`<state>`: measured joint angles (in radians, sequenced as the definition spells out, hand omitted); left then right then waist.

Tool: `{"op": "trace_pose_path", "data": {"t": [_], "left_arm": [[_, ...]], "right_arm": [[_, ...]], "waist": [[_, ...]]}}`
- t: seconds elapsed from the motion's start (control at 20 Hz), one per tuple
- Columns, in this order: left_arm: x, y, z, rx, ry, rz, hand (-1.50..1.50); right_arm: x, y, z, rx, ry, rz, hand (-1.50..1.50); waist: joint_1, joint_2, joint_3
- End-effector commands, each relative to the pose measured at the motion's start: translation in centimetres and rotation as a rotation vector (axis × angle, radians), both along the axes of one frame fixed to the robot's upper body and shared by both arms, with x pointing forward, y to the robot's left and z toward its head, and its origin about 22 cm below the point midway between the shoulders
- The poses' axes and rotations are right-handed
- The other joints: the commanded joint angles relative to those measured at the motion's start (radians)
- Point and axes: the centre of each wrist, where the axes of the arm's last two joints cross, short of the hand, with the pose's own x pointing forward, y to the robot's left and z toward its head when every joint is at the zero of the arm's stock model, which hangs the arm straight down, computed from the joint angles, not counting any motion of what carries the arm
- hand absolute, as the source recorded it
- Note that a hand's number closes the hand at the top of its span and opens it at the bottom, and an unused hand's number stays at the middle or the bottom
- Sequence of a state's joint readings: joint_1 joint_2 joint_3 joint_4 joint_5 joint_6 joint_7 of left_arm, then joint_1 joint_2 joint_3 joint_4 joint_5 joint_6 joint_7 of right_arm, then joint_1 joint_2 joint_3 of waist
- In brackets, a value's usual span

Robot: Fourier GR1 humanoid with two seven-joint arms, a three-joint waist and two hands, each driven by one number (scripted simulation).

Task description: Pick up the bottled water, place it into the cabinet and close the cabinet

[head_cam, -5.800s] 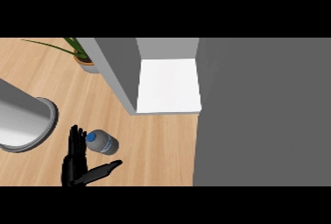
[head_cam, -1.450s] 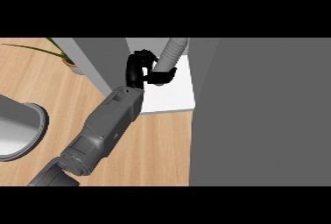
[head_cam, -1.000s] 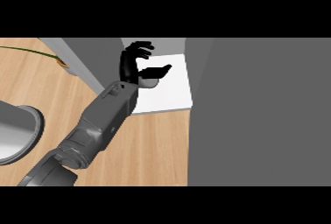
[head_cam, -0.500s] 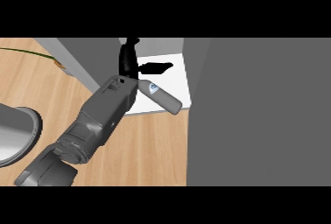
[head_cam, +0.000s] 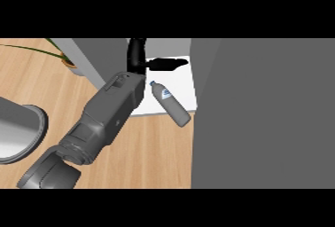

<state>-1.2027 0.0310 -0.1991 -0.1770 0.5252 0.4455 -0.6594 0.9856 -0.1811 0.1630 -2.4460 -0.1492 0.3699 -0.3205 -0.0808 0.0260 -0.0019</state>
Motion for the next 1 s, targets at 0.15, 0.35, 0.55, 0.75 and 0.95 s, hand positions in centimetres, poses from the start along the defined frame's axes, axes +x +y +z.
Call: {"op": "trace_pose_path", "data": {"t": [0.15, 0.35, 0.55, 0.75, 0.95], "left_arm": [[-0.8, -0.9, -1.3, -0.079, -0.038, -0.097, -1.50], [-1.3, -1.1, -1.4, -0.100, -0.005, -0.091, -1.50], [-2.2, -1.0, -2.4, -0.131, -0.003, -0.138, -1.50], [-4.0, -1.6, -3.6, -0.182, 0.009, -0.196, -1.50], [-6.7, -1.9, -5.7, -0.250, 0.031, -0.320, -1.50]], "right_arm": [[-0.9, 0.2, 2.4, 0.049, -0.016, -0.027, -1.50], [-0.6, -0.2, 0.7, 0.041, -0.025, -0.044, -1.50], [0.1, 0.7, 1.4, 0.055, -0.009, -0.043, -1.50], [-0.2, 2.2, 2.0, 0.059, 0.007, -0.041, -1.50], [-0.8, 1.0, 2.9, 0.048, -0.004, -0.039, -1.50]], "waist": [[0.041, -0.019, 0.001], [0.048, -0.031, 0.002], [0.067, -0.031, 0.002], [0.056, -0.032, 0.001], [0.065, -0.037, 0.001]]}}
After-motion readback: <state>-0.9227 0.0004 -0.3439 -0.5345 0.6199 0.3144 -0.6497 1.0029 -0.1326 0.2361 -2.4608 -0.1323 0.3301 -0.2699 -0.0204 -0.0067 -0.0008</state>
